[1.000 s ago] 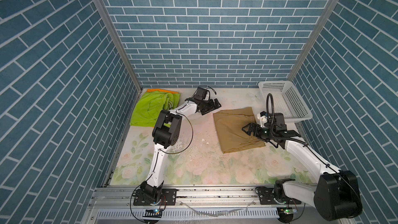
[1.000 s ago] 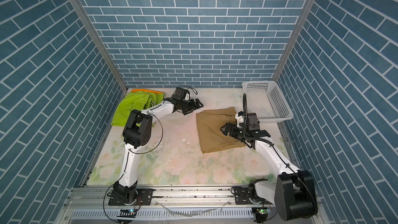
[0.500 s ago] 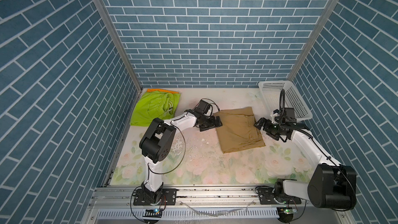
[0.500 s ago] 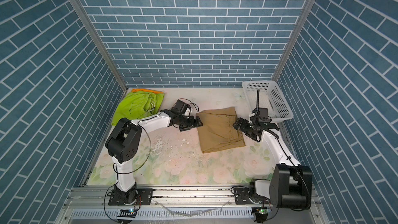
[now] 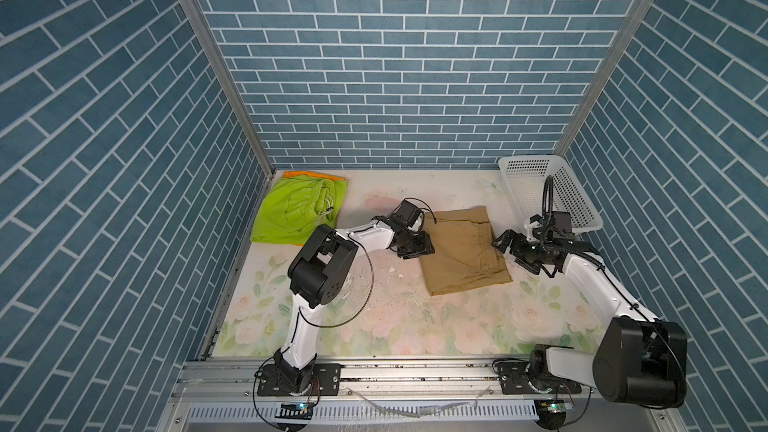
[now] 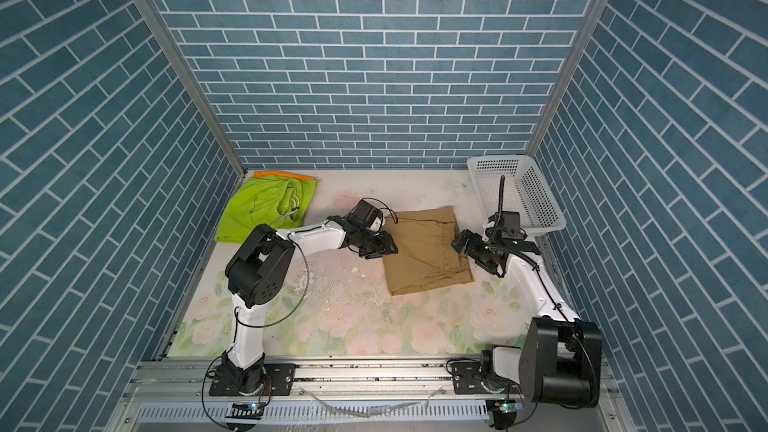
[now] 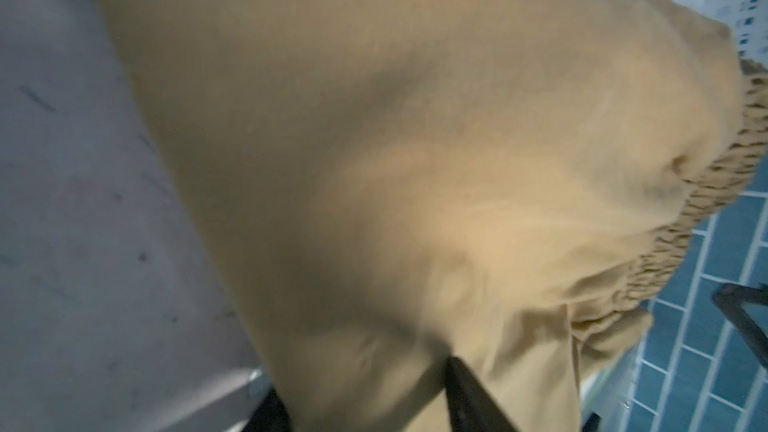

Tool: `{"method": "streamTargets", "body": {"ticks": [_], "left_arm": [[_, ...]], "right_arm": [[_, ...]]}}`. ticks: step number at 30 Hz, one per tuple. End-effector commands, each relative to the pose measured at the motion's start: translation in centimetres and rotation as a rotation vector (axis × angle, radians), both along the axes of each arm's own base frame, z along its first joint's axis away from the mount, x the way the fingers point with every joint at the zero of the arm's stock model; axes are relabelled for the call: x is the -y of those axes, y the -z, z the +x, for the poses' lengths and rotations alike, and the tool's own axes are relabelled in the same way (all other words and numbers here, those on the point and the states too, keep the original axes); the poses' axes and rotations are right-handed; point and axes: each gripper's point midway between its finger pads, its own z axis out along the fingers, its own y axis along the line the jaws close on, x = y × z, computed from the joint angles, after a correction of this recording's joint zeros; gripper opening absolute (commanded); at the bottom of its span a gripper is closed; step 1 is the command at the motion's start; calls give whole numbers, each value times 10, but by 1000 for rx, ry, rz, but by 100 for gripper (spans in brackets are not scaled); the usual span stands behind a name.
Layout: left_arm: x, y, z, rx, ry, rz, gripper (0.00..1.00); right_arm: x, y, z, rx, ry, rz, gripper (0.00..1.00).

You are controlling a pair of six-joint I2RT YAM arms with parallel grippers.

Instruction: Fold and stack the shorts

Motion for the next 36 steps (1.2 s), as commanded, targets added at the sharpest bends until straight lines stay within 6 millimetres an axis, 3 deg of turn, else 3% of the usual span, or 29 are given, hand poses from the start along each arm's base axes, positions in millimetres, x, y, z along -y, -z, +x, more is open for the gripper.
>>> {"method": "streamTargets", "body": {"ticks": [1,6,11,16,21,24,29,36], "left_arm": [[-5,31,-15,-62,30,89,28],[-15,18,-12,-12,90,189,0],[-46,-28,10,136,194,414,0],[-98,-70,35,225,303,782,0],[-157,-118,64,325,353,1217,0],[-181,-140,78,367,341,1362,0],[-210,-184,98,447,259,1502,0],[-225,-229,120,564,238,1646,0]], "right_arm": [[-1,-5,-2,29,-10,13,99],[-4,-3,-2,29,-12,35,99],[-19,-5,1,46,-28,132,99],[-41,-3,3,57,-83,147,99],[-85,-8,9,81,-195,145,99],[-112,-13,17,116,-249,165,99],[-147,-16,36,163,-319,200,99],[-193,-20,60,195,-398,248,99]]}}
